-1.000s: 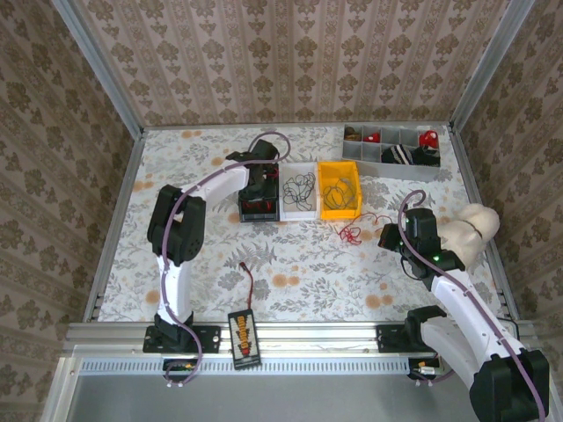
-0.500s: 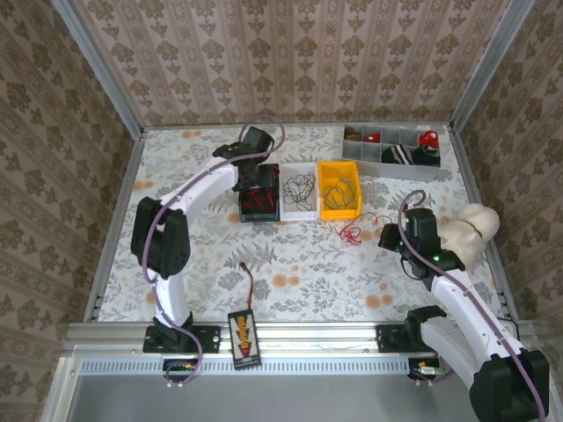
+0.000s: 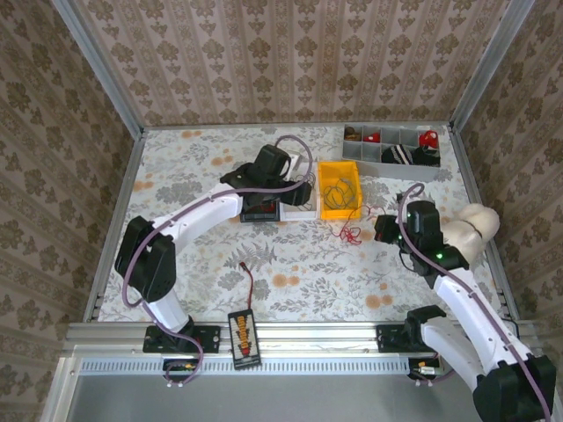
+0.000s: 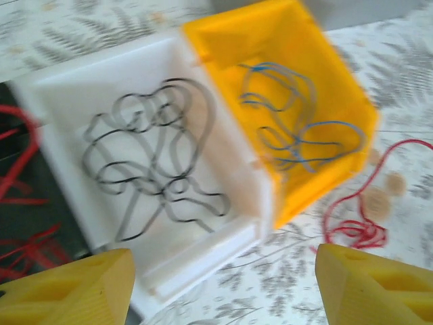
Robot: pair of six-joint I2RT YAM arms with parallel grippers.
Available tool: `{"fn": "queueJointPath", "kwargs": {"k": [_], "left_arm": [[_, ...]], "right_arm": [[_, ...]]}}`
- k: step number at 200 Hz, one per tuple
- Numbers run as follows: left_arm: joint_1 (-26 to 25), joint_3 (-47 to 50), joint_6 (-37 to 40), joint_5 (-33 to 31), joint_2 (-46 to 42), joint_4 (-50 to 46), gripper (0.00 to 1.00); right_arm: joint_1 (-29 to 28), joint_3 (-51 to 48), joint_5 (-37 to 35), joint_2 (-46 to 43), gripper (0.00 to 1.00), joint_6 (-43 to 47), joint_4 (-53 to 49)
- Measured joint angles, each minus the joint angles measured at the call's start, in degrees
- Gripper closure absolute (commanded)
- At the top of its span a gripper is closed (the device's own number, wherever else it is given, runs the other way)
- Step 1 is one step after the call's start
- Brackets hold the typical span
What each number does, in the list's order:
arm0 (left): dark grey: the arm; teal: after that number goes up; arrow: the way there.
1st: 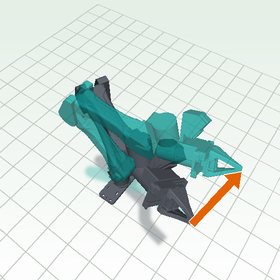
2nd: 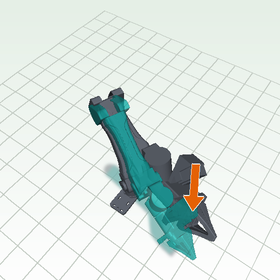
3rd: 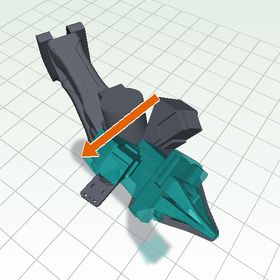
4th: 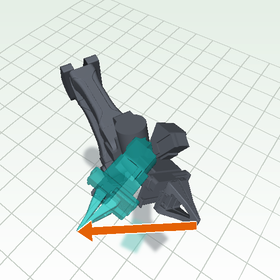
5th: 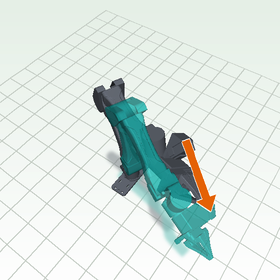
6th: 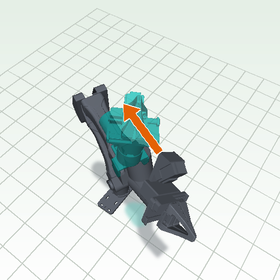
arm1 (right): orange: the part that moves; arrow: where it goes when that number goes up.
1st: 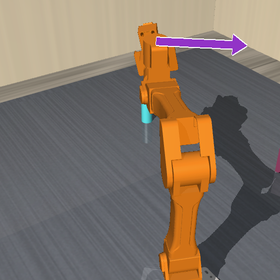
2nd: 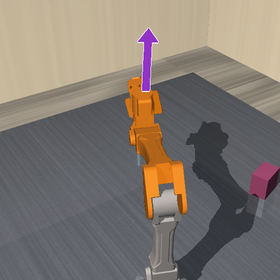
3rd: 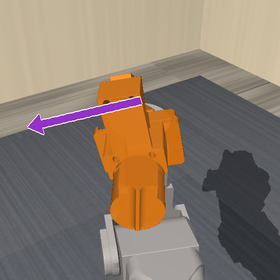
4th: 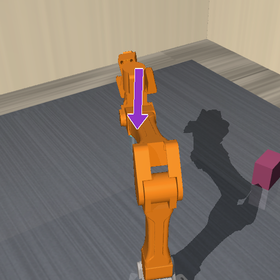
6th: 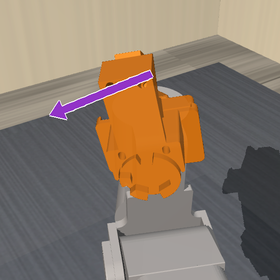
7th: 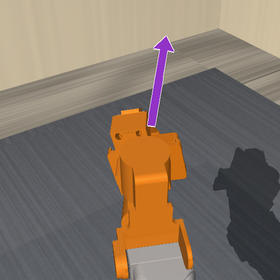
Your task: Untangle the cables
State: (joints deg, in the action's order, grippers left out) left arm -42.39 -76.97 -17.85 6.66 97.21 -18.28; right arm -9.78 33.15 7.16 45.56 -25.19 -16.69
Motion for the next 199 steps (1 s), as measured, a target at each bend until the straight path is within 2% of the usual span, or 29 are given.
{"fn": "queueJointPath", "kwargs": {"k": [58,104,159,199], "left_arm": [[0.0,4.02,2.1,12.85,-0.44,11.67,0.26],[-0.83,5.92,5.53,20.15,-1.73,14.88,0.25],[-2.25,6.03,8.68,22.18,-2.12,14.58,0.27],[-2.19,6.03,8.94,20.5,-1.62,15.52,0.35]], "right_arm": [[-0.13,9.25,9.51,-0.22,0.95,3.19,1.2],[-0.13,10.71,19.28,4.37,0.95,1.88,3.76],[-0.13,12.9,27.78,8.15,0.95,-1.81,8.35],[-0.13,13.11,31.5,9.16,0.95,-3.54,10.32]]}}
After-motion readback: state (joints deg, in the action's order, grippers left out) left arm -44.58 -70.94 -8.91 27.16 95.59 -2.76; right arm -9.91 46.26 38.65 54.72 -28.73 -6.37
